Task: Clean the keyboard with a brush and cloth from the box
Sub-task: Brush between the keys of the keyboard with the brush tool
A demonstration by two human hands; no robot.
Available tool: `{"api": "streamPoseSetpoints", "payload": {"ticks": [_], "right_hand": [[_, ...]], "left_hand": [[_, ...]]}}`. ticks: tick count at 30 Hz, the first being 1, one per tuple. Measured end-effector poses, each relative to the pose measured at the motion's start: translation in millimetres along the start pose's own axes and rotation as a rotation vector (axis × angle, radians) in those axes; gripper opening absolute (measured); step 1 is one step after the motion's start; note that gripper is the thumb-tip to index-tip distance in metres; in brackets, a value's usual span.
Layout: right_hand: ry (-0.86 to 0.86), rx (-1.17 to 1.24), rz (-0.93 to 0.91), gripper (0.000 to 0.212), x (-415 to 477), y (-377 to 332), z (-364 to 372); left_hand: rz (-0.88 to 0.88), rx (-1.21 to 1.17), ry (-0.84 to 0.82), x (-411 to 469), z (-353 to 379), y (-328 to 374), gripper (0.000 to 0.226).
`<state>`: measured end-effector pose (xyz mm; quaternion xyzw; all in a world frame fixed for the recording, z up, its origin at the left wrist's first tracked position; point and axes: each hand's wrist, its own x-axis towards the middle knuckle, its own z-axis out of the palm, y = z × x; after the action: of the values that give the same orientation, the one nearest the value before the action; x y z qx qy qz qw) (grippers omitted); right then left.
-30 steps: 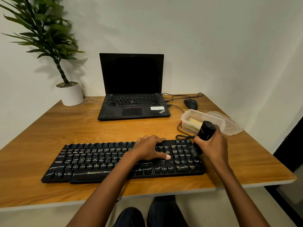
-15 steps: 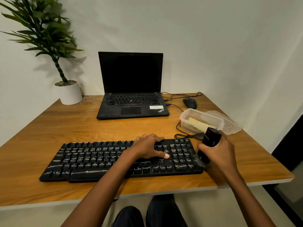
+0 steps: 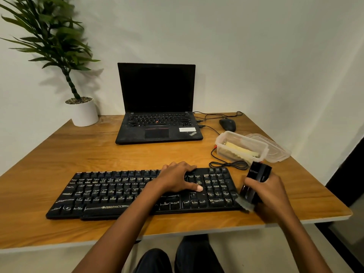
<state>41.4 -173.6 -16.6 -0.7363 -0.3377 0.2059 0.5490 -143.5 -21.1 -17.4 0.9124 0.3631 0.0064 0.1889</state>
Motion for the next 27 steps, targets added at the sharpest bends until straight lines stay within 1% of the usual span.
{"api": "streamPoseSetpoints", "payload": {"ticks": [1,2,5,7,12,15,19,23,27], "right_hand": [[0.000,-0.035,-0.007,0.021,4,-6,-1],[0.034,-0.066,-0.037,0.024,9,-12,1],[0.128,-0.169,-0.193,0.048,26,-28,22],[0.112,-0.230,-0.251,0.055,37,-32,39],[-0.007,-0.247,-0.244,0.046,31,-31,46],[-0.014,-0.225,-0.219,0.025,-2,-15,27],[-0.010,-0.218,-0.214,0.028,-24,-7,12],[0.002,-0.221,-0.255,0.027,15,-14,32],[0.040,-0.226,-0.293,0.040,55,-27,53]], "left_hand": [[0.001,0.001,0.001,0,0,0,0.083],[0.004,0.003,0.003,0,0,0,0.083],[0.010,-0.005,0.001,-1,-1,0,0.083],[0.009,0.000,-0.002,-2,-1,1,0.083],[0.000,0.006,-0.004,-2,-1,2,0.083],[0.002,0.007,-0.001,-2,-1,2,0.082],[0.009,0.006,-0.003,-3,-2,2,0.082],[0.027,0.012,-0.024,-4,-3,2,0.082],[0.035,0.009,-0.036,-3,-3,1,0.082]]}}
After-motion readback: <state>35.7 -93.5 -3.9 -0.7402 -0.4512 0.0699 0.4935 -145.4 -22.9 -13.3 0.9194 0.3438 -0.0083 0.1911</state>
